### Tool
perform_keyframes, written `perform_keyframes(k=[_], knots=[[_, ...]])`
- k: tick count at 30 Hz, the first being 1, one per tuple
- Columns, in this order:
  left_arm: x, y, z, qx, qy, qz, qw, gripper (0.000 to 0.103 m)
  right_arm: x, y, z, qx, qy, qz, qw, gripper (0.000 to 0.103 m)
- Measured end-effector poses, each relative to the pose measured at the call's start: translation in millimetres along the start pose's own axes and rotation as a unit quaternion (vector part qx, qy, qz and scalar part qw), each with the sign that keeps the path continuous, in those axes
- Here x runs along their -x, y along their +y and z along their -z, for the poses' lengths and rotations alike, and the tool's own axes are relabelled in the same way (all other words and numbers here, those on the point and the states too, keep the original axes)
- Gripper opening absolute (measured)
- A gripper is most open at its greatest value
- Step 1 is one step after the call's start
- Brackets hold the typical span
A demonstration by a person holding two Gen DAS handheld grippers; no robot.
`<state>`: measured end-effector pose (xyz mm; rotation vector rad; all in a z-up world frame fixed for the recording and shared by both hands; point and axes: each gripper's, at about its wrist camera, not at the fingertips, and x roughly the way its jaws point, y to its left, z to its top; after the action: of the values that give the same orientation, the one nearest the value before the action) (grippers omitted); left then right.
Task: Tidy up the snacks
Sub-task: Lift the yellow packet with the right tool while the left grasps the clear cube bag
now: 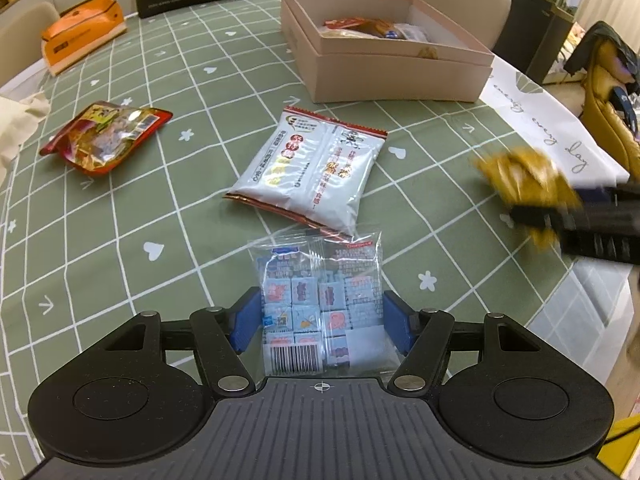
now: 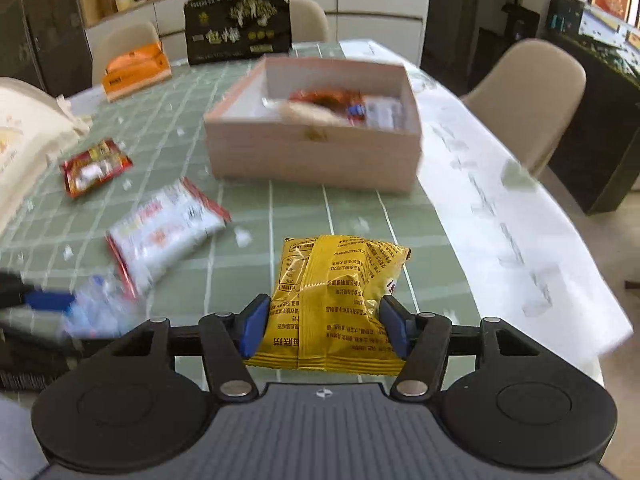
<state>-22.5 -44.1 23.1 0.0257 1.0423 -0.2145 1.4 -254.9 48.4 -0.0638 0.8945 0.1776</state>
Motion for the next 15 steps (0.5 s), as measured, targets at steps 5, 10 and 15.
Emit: perform_keyframes(k=[5,10,15], knots=[[0,-1,1,-0.009,-0.004,0.001,1.0000,0.070,2,-5,27,-0.026,0.024,-0.046,0.998,0.064],[0,-2,1,-0.009,-0.003,-0.002,1.0000,0.070,-3,-2,20,-0.034,0.011,-0.020,0.999,0.074],[-1,-1,-1,-0.005,0.002,-0.003,1.0000,0.070,-16,7,9,-0.032,0.035,-0.008,0.999,0.060]])
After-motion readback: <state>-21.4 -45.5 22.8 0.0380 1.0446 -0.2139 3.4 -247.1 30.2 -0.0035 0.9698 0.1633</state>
